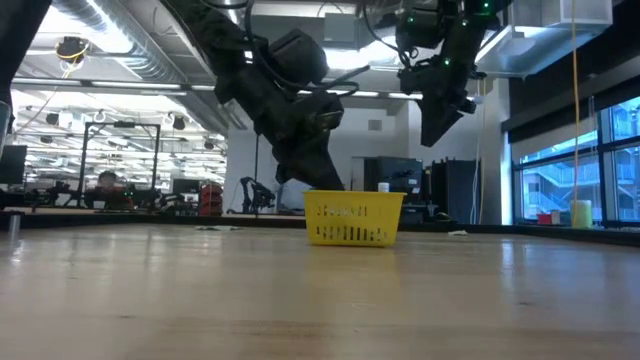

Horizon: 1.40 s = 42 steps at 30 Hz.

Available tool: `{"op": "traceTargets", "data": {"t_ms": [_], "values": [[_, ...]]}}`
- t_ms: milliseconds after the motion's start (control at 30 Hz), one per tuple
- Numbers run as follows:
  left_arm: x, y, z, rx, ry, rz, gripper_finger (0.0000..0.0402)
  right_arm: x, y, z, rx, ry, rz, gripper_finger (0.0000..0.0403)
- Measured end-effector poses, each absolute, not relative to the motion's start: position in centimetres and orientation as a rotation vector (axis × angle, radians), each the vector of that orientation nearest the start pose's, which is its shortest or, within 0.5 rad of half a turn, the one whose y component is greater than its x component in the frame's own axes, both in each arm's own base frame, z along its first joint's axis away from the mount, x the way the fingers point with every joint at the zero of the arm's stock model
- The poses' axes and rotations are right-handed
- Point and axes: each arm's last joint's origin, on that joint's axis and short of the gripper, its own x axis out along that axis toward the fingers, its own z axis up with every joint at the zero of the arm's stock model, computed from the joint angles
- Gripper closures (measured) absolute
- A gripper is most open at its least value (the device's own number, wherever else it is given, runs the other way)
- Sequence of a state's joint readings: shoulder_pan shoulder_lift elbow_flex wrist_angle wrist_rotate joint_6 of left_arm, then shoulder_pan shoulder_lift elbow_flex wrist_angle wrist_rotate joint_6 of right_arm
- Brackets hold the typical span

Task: Pick and place Stevia / Truvia into bins
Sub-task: Put the green stevia packet into the yellow bin, then put the right white stevia packet into the yellow bin

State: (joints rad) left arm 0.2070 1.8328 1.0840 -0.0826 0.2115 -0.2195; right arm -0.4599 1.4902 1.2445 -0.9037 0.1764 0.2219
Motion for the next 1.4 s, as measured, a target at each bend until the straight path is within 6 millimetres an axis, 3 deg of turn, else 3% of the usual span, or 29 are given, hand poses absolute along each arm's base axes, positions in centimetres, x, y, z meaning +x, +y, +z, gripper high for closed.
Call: {"op": "traceTargets", "data": {"t_ms": [133, 267, 467, 633, 1400], "values": [[36.4, 7.7, 17.3, -0.387, 0.793, 0.100, 0.0356, 25.4, -13.7, 26.5, 0.426, 1.078, -0.772, 0.0325], [35.8, 8.2, 19.5, -0.380, 0.722, 0.110, 0.0342, 24.0, -14.8, 24.5, 0.505, 1.106, -0.857, 0.0325], [34.8, 8.5, 22.6, -0.364, 0.626, 0.117, 0.0334, 22.2, -16.4, 22.1, 0.601, 1.091, -0.963, 0.0325], [34.3, 8.4, 24.0, -0.355, 0.586, 0.116, 0.0334, 21.6, -17.2, 21.0, 0.620, 1.049, -0.993, 0.0325], [34.2, 8.4, 24.2, -0.355, 0.580, 0.118, 0.0334, 21.1, -18.6, 20.7, 0.578, 0.981, -1.007, 0.0324]]}}
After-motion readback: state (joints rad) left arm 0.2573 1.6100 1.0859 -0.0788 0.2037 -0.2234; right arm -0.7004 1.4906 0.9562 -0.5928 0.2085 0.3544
